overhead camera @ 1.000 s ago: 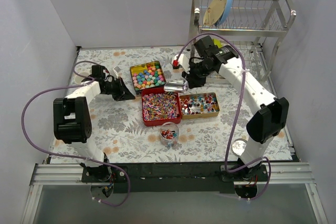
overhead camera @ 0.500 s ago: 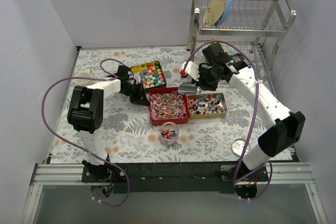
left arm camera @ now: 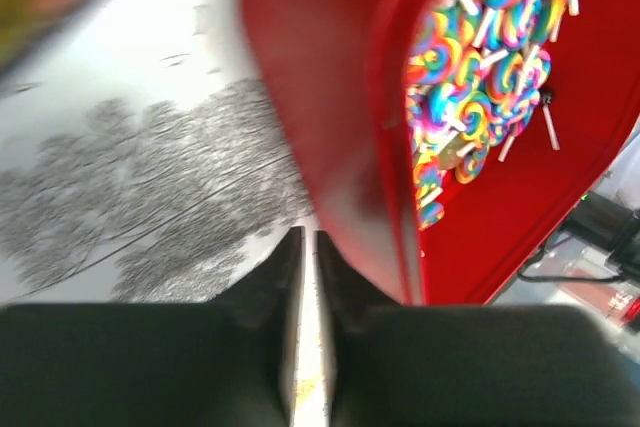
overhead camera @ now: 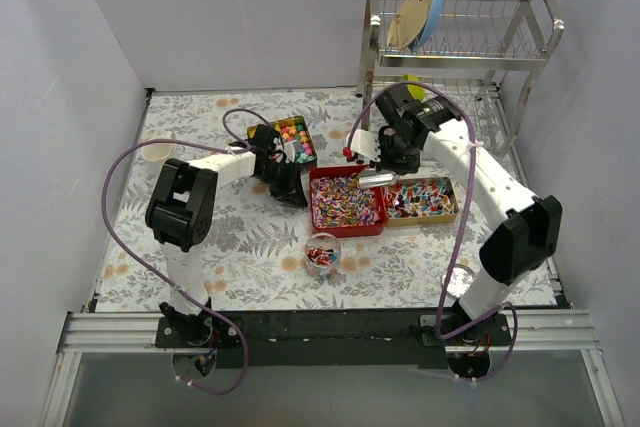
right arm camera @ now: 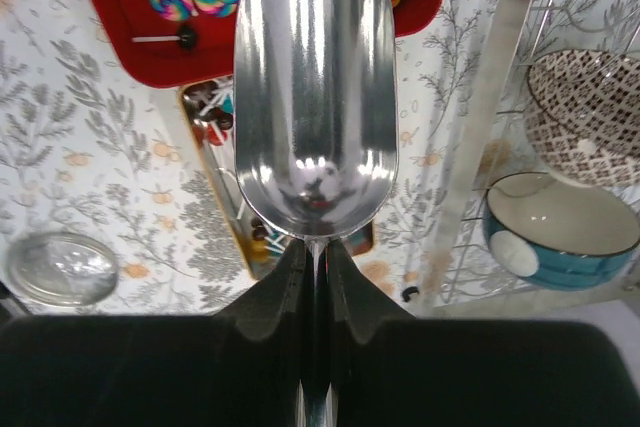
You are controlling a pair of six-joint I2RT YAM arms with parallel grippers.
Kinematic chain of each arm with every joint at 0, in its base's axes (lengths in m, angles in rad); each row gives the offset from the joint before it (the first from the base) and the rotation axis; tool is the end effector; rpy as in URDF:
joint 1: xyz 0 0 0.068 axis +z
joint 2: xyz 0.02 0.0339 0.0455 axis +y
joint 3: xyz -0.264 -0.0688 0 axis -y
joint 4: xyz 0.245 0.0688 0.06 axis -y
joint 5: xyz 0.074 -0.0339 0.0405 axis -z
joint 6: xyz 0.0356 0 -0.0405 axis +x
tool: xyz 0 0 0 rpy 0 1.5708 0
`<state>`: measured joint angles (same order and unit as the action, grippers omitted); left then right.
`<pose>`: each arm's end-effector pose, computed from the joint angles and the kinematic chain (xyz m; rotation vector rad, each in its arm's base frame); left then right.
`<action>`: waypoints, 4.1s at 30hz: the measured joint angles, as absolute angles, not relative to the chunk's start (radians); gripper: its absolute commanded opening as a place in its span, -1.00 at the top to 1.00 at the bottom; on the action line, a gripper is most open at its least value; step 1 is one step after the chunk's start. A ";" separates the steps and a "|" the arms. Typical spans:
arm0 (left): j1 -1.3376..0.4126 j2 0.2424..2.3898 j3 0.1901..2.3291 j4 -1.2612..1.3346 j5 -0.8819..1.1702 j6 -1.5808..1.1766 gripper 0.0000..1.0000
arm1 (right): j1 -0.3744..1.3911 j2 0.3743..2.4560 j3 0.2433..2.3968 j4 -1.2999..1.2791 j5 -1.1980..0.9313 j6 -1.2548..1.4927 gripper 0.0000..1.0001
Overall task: Pack the candies
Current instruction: Move the storage box to the center of the board, then scoop the fake candies from the storage box.
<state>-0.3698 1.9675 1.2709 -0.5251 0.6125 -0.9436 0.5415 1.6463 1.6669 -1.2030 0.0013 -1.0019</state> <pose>0.3504 -0.1578 0.1489 0.6562 -2.7876 1.0239 0.2786 0.1675 0.3403 -1.9251 1.9791 -0.1257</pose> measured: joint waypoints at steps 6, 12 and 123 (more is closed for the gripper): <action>-0.280 1.869 1.158 -0.528 0.585 -0.961 0.17 | 0.567 1.843 1.842 -1.252 0.141 -1.083 0.97; -0.247 1.726 1.051 -0.527 0.578 -0.968 -0.11 | 0.643 1.912 1.888 -1.267 0.278 -1.117 0.97; -0.272 1.947 0.827 -0.050 1.116 -1.182 0.15 | 0.792 2.122 1.967 -1.376 0.356 -0.728 0.97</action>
